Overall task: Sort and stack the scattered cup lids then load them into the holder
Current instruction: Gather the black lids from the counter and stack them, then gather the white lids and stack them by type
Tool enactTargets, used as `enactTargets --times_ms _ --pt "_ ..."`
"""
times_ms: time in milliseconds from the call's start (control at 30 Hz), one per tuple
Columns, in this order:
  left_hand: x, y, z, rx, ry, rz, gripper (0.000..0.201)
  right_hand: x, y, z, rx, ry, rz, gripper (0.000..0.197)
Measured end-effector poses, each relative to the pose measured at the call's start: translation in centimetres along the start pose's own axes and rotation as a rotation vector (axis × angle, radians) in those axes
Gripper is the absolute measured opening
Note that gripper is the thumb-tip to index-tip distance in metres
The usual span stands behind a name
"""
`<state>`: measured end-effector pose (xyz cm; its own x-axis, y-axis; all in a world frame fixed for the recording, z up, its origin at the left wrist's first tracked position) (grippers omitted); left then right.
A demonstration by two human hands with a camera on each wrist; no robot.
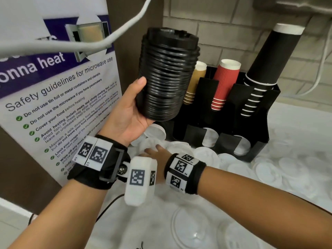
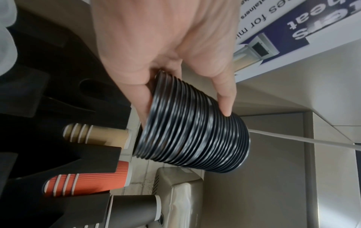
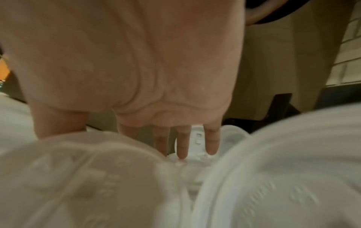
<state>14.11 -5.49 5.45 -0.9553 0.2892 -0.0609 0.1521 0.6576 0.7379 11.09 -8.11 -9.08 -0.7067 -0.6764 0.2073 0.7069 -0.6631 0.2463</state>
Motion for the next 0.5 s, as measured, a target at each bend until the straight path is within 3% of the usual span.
enactTargets --times_ms 200,267,367,433,500 --pt "0.4 -1.0 0.4 0.028 0.033 0.026 0.063 1.7 0.9 -0.5 -0.091 -0.035 -0.015 0.065" --pt "0.4 -1.4 0.2 0.044 0.007 0.039 0.065 2.6 2.0 0.9 -0.253 0.061 -0.050 0.065" --pt "0.6 -1.9 0.1 0.056 -0.041 0.042 0.057 5.3 6.0 4.0 -0.707 0.373 -0.270 0.058" --pt "0.7 -2.6 0.0 0.062 -0.050 0.054 0.069 7.9 8.1 5.2 -1.149 0.529 -0.379 0.063" --pt "0.9 -3.6 -0.4 0.050 -0.052 0.063 0.084 9.9 8.9 5.8 -1.512 0.674 -0.376 0.079"
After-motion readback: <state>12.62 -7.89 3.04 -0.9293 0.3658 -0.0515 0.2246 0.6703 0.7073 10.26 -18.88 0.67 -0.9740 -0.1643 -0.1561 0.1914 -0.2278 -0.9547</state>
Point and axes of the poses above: each hand's wrist, its own x-axis away from the middle knuckle, its own z-axis out of the back of the hand, y = z × x, the point moved 7 cm from there along -x, towards the middle knuckle, and after that the axes turned 13 degrees about y, right-handed, at the moved point
